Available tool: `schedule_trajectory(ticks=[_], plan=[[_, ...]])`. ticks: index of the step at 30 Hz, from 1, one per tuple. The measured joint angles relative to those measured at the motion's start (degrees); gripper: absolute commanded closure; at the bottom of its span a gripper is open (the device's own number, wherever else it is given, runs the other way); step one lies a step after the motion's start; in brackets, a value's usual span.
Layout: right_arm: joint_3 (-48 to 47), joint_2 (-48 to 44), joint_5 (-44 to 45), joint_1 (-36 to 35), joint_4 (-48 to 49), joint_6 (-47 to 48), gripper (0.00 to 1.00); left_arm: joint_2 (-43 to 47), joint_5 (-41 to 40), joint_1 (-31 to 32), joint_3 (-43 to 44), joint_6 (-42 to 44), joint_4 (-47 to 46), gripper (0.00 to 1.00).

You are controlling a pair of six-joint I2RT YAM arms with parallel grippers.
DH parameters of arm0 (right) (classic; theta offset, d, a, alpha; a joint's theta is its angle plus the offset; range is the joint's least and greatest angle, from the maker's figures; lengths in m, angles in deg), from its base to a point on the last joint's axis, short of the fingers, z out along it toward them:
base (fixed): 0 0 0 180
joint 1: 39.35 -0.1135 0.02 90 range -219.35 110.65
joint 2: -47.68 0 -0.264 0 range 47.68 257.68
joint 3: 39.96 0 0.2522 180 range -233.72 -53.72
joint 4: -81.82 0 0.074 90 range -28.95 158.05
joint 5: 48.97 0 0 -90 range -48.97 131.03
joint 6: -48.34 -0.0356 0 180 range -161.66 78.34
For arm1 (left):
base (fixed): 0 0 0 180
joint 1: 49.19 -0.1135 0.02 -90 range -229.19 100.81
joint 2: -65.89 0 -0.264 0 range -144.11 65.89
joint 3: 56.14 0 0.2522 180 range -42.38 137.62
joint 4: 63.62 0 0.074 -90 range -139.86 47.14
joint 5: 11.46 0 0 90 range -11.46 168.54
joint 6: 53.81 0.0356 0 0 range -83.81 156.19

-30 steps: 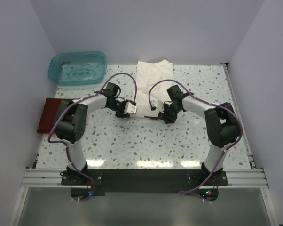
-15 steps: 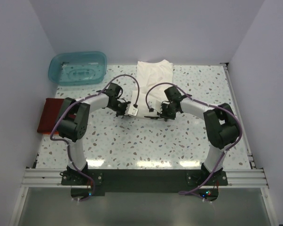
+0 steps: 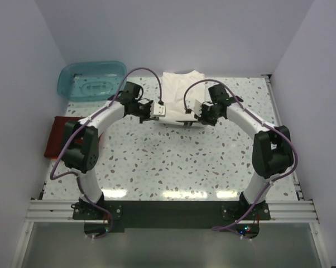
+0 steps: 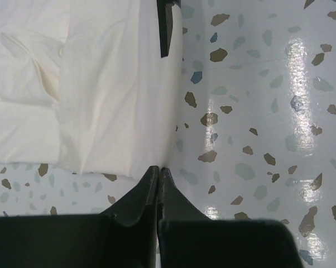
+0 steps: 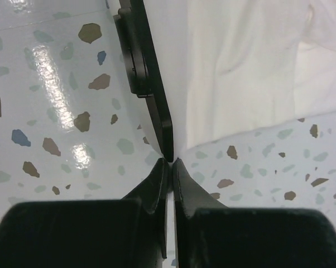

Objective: Fold and stack the t-shirts
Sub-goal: Fold the tshirt

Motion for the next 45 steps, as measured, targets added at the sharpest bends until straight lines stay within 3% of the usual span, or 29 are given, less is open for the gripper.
schedule_trajectory(ticks=[8, 18, 21, 24, 28, 32, 37, 45], plan=[[1.5, -5.7, -2.4, 0.7, -4.8, 3.1, 1.0, 6.8, -2.7, 3.5, -3.6, -2.0, 0.1, 1.0], [18.8, -33.0, -7.7, -0.9, -19.5, 8.1, 1.0, 30.8, -2.6, 16.6, -22.8, -2.1, 8.5, 1.0], [19.2, -41.7, -11.2, -1.2, -27.3, 9.9, 1.0, 38.1, -0.2, 19.7, -24.5, -2.6, 12.6, 1.0], [17.7, -44.3, -13.9, -1.2, -34.2, 10.8, 1.0, 41.9, 1.7, 20.6, -23.6, -3.0, 15.3, 1.0], [14.4, -38.6, -14.5, -1.2, -37.5, 11.8, 1.0, 37.4, 1.9, 19.8, -18.9, -2.0, 18.9, 1.0], [8.1, -25.4, -14.3, -0.5, -38.9, 13.4, 1.0, 26.7, 3.2, 13.6, -11.9, 2.4, 23.3, 1.0], [-6.5, -8.8, -14.1, 1.4, -39.7, 17.0, 1.0, 10.6, 4.4, 6.3, 2.0, 9.5, 29.2, 1.0], [-36.3, 19.0, -13.7, 4.2, -39.4, 20.8, 1.0, -12.3, 5.8, 0.7, 28.5, 17.0, 37.9, 1.0]])
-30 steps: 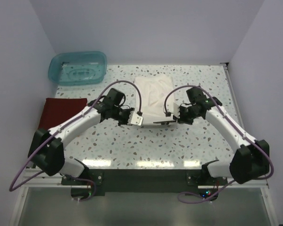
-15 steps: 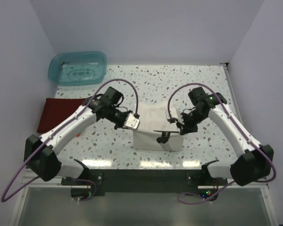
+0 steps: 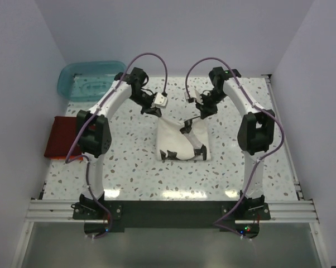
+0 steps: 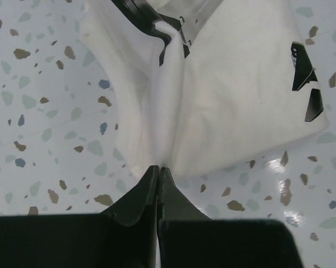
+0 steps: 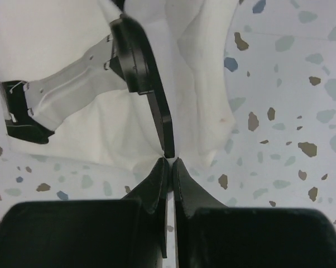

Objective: Fold and stack the t-shirts
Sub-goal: Fold the tshirt

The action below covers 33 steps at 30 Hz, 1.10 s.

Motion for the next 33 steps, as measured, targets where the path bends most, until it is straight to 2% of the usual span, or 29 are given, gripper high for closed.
schedule_trajectory(ticks=[3, 6, 11, 16, 21, 25, 29, 33], plan=[[-5.2, 6.0, 0.9, 1.3, 0.3, 0.7, 1.0, -7.0, 0.6, -1.7, 8.7, 0.1, -0.2, 1.0], [-8.9, 10.7, 1.5, 2.3, 0.2, 1.5, 1.0, -11.8, 0.6, -2.7, 12.2, -0.6, -2.4, 1.0], [-10.0, 14.8, 3.2, 3.0, 0.1, 0.6, 1.0, -16.0, -0.3, -2.7, 11.0, -7.2, -11.4, 1.0], [-8.0, 15.2, 4.0, 3.2, 0.5, -1.7, 1.0, -17.0, -2.8, -2.6, 6.7, -14.4, -21.2, 1.0], [-3.5, 15.2, 4.0, 3.0, 3.4, -4.2, 1.0, -17.0, -3.4, -2.2, 4.9, -16.1, -23.7, 1.0], [4.3, 11.4, 3.9, 2.1, 7.3, -5.0, 1.0, -12.2, -3.2, -1.6, -5.4, -13.6, -23.8, 1.0], [17.5, 3.8, 3.6, -1.1, 10.5, -5.2, 1.0, -1.8, -2.7, -0.6, -19.2, -12.3, -21.7, 1.0], [30.1, -3.6, 2.1, -4.6, 11.2, -4.9, 1.0, 7.8, -1.5, 0.9, -28.3, -11.8, -17.7, 1.0]])
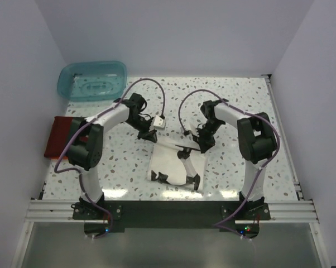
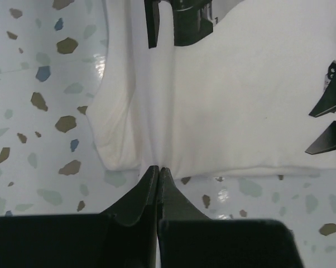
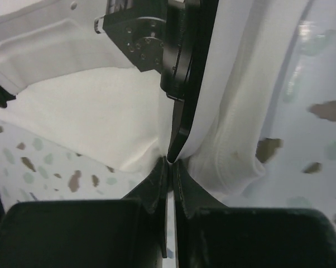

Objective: Fold and stack the t-shirts
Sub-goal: Fold the tshirt

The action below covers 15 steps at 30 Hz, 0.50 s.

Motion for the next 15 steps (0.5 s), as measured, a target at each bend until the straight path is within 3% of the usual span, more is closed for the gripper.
schedule_trajectory(ticks=[7, 12, 14, 15], plan=[[6.5, -5.9, -1.9, 0.5, -0.5, -0.2, 0.86, 6.7, 2.5, 2.8, -2.7, -3.3, 1.7, 1.0], [3.7, -5.9, -2.4, 3.6, -2.6, -0.2, 0.99, 1.3, 2.6, 2.8, 4.4, -7.6, 0.2, 1.0], [1.4, -5.8, -2.4, 4.5, -4.2, -0.2, 0.97, -1.4, 2.5, 2.8, 7.0, -8.4, -0.5, 1.0], [0.3, -5.6, -2.4, 4.9, -4.9, -0.2, 0.9, -2.7, 2.4, 2.8, 7.9, -8.8, -1.0, 1.0]])
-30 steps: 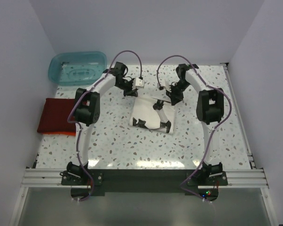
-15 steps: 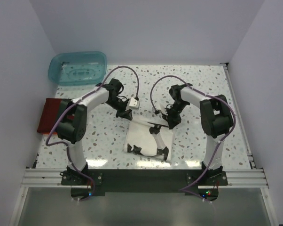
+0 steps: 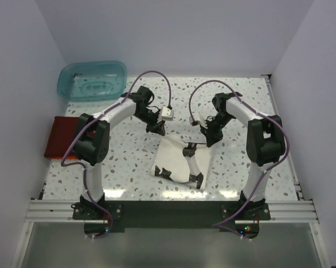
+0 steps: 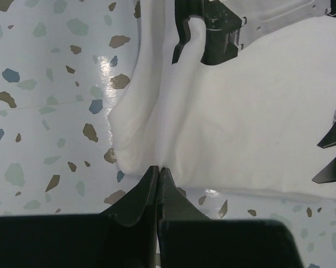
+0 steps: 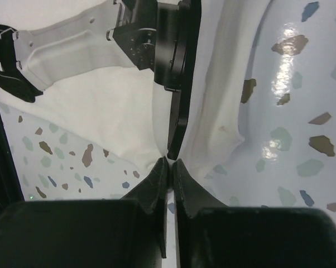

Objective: Fold and stack the t-shirts
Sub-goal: Fold the tshirt

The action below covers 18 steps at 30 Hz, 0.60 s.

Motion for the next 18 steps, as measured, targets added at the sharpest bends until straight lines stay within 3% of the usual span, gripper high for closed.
schedule_trajectory(ticks=[3, 4, 5, 13, 18], plan=[[-1.9, 0.4, 0.1, 0.3, -0.6, -0.4, 0.88, -3.1, -0.3, -0.1, 1.0, -1.5, -1.6, 0.99], [-2.3, 0.8, 0.1, 0.3, -0.8, -0.7, 0.84, -3.9, -0.4, -0.2, 1.0, -2.3, -2.1, 0.88], [-2.7, 1.4, 0.2, 0.3, -0.9, -1.4, 0.82, -4.8, -0.6, -0.4, 1.0, -2.9, -2.8, 0.83], [-3.2, 6.8, 3.0, 0.7, 2.0, -4.6, 0.91, -8.1, -1.7, -2.6, 1.3, -8.2, -6.6, 0.56], [-3.1, 7.0, 4.5, 0.9, 4.6, -5.5, 0.93, -7.8, -1.6, -3.2, 0.9, -8.5, -7.1, 0.45]])
